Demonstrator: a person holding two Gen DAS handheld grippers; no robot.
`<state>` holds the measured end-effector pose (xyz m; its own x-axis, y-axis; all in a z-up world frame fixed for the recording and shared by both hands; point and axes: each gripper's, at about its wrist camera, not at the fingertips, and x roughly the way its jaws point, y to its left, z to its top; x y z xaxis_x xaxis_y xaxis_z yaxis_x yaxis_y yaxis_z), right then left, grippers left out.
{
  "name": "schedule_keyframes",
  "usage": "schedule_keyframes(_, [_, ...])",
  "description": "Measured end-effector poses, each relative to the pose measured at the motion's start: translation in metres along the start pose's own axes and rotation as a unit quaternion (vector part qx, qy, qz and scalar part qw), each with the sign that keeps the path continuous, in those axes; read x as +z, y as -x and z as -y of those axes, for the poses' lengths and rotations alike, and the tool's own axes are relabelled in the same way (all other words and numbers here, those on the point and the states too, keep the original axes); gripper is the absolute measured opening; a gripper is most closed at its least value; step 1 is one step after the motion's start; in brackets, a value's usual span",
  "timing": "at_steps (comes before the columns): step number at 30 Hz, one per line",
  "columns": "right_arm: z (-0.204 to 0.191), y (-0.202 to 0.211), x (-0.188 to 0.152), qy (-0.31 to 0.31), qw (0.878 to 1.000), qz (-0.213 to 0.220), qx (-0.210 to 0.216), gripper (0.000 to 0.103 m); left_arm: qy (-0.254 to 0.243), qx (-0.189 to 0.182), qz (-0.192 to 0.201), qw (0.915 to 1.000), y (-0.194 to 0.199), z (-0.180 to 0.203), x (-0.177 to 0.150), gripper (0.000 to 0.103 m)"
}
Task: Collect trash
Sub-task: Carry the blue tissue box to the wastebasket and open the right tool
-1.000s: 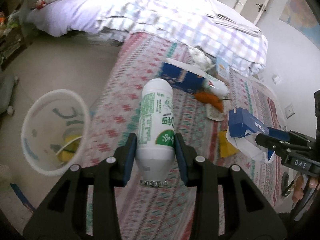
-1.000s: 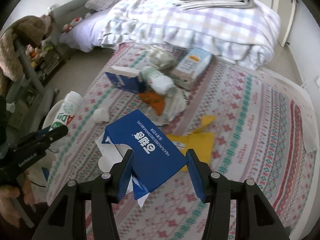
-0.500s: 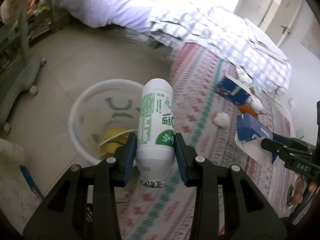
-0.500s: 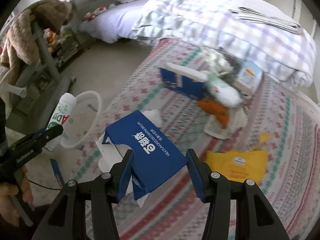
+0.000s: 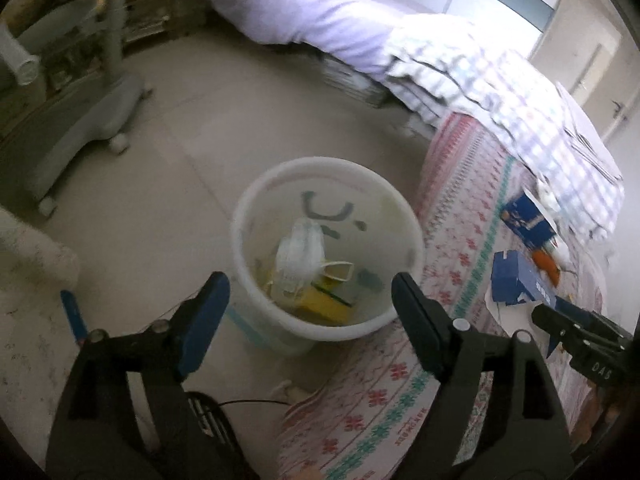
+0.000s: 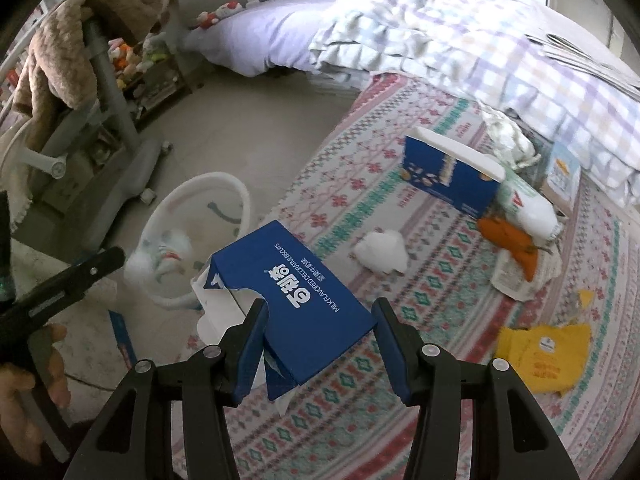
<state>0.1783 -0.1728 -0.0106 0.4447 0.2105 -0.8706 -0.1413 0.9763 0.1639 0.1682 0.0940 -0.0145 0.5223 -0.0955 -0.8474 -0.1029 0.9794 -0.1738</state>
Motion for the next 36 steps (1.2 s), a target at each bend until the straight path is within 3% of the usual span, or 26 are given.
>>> schedule_keyframes(5, [-0.018, -0.011, 0.008, 0.012, 1.000, -0.002, 0.010, 0.054, -0.001, 0.057, -0.013, 0.9983, 0.007, -0.010, -0.005, 0.088])
schedule_keyframes(13, [-0.054, -0.029, 0.028, 0.037, 0.999, -0.003, 0.015, 0.054, 0.000, 0.086, -0.008, 0.9963, 0.021, -0.029, -0.010, 0.089])
schedule_keyframes(20, [-0.081, -0.045, 0.040, 0.060, 0.998, 0.004, 0.017, 0.055, 0.009, 0.091, -0.006, 0.9958, 0.024, -0.040, -0.009, 0.089])
schedule_keyframes(24, [-0.084, -0.043, 0.043, 0.049, 0.998, 0.016, 0.041, 0.083, 0.008, 0.092, -0.006, 0.9957, 0.024, -0.041, -0.009, 0.089])
schedule_keyframes(36, [-0.045, -0.019, 0.022, 0.031, 0.999, 0.015, 0.003, 0.083, -0.011, 0.073, -0.007, 0.9972, 0.030, -0.022, -0.009, 0.089])
